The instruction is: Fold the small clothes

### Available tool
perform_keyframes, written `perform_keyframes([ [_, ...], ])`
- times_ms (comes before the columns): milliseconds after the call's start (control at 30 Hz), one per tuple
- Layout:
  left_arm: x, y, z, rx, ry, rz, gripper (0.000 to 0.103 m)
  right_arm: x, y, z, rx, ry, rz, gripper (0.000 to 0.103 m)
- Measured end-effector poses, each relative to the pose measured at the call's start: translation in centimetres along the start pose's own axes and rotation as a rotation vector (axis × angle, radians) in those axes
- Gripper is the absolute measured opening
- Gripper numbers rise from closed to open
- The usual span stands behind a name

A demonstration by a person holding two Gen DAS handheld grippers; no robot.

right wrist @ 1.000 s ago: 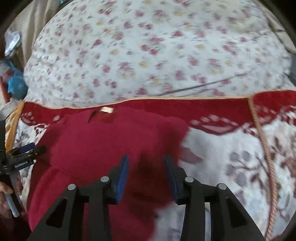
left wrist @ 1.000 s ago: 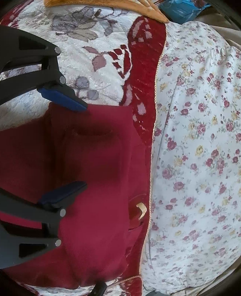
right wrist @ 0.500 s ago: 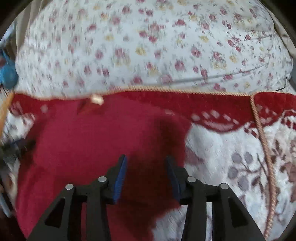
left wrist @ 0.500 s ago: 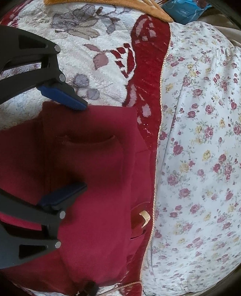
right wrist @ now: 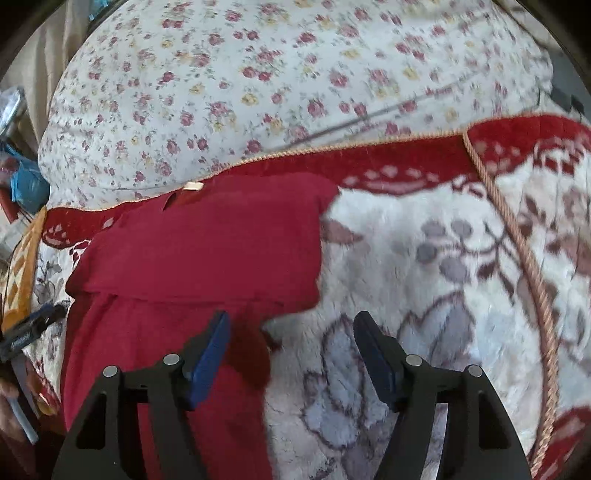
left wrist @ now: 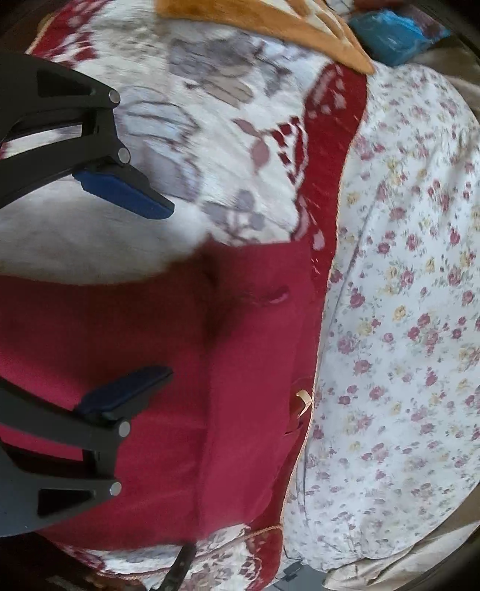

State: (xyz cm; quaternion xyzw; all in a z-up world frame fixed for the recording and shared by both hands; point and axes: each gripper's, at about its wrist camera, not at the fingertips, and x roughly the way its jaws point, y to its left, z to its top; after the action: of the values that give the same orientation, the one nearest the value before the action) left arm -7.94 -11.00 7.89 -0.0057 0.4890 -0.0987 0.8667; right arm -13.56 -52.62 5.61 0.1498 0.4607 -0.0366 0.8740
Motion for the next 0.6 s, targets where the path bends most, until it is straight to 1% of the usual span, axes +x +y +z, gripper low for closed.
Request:
perform_keyframes([
  [100, -0.9, 0.5, -2.1, -0.052, 0.016, -0.02, 0.081, 2.1, 0.3, 0.4, 0.013, -0.001, 0.054, 0.073],
  [133, -1.2, 0.7, -2.9, -0.063, 0.022, -0.024, 0.081, 3.1, 0.2, 0.5, 0.027, 0.018, 0.077, 0.051],
  [167, -1.5, 0.9, -3.6, -0.07, 0.028, -0.019, 0.081, 3.6, 0.3, 0.6, 0.003, 0.016, 0.026, 0.043],
  [200, -1.8, 1.1, -4.3, -0.076, 0.03, -0.013, 0.081, 3.5, 0.4, 0.6, -0.021, 0.007, -0.002, 0.034],
  [233, -2.0, 1.3, -4.9, -0.084, 0.03, -0.008, 0.081, 3.3, 0.4, 0.5, -0.014, 0.007, 0.006, 0.031],
  [300, -2.4, 1.9, -6.4, -0.106, 0.033, -0.006, 0.081, 3.1, 0.2, 0.3, 0.007, 0.015, 0.008, 0.03],
  [367, -2.2, 2.5, -7.3, -0.121, 0.055, -0.006, 0.081, 2.4, 0.4, -0.2, 0.018, 0.031, 0.006, 0.03],
  [400, -2.1, 2.6, -7.5, -0.127, 0.063, -0.004, 0.081, 1.7, 0.6, -0.4, 0.022, 0.039, 0.023, 0.032],
  [467, -2.4, 2.9, -7.9, -0.137, 0.059, -0.003, 0.081, -0.1, 1.2, -1.3, 0.014, 0.056, 0.093, 0.05],
  [500, -2.6, 2.9, -7.9, -0.138, 0.05, -0.003, 0.081, -1.0, 1.7, -2.1, 0.0, 0.069, 0.138, 0.067],
  [533, -2.8, 2.9, -7.9, -0.137, 0.04, -0.004, 0.081, -1.5, 2.0, -2.8, -0.011, 0.08, 0.158, 0.073],
  [600, -3.0, 2.8, -7.8, -0.138, 0.029, -0.01, 0.081, -1.8, 3.2, -4.3, -0.052, 0.103, 0.17, 0.073],
])
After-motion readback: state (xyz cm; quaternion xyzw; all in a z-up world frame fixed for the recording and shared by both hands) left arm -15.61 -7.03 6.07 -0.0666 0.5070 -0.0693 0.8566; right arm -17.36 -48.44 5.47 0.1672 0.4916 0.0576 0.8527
